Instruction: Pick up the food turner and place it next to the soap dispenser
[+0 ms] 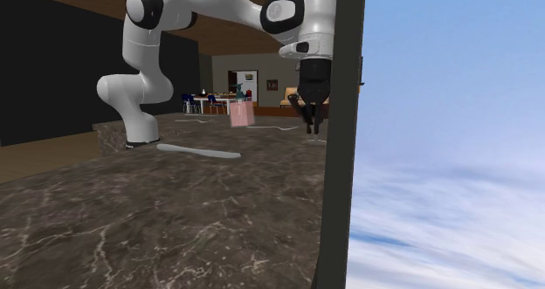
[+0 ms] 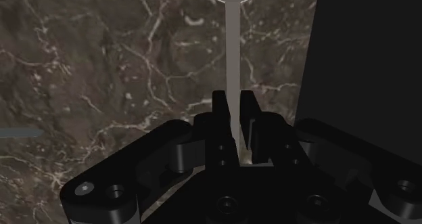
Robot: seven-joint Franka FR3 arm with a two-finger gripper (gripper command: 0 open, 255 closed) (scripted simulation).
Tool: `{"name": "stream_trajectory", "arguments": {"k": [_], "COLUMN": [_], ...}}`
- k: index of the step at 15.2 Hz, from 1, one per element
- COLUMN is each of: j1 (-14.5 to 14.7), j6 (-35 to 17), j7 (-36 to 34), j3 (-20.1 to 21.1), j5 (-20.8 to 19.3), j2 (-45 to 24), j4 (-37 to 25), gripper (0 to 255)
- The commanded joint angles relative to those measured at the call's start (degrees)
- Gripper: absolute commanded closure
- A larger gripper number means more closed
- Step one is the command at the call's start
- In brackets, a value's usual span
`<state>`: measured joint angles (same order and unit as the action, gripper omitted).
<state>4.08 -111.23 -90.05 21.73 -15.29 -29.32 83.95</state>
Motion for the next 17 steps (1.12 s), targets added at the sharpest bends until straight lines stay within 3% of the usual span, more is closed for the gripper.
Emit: {"name": "stream_trajectory", "arguments": {"k": [1,17], "j1": [0.0,1.1], "j6": [1.4,13.1], "j7": [0.2,1.7], "j3": [0.1,0.6], "j5": [0.2,1.1], "j2": [0.4,1.3], "j4": [-1.0,-12.0], "gripper": [255,255]}}
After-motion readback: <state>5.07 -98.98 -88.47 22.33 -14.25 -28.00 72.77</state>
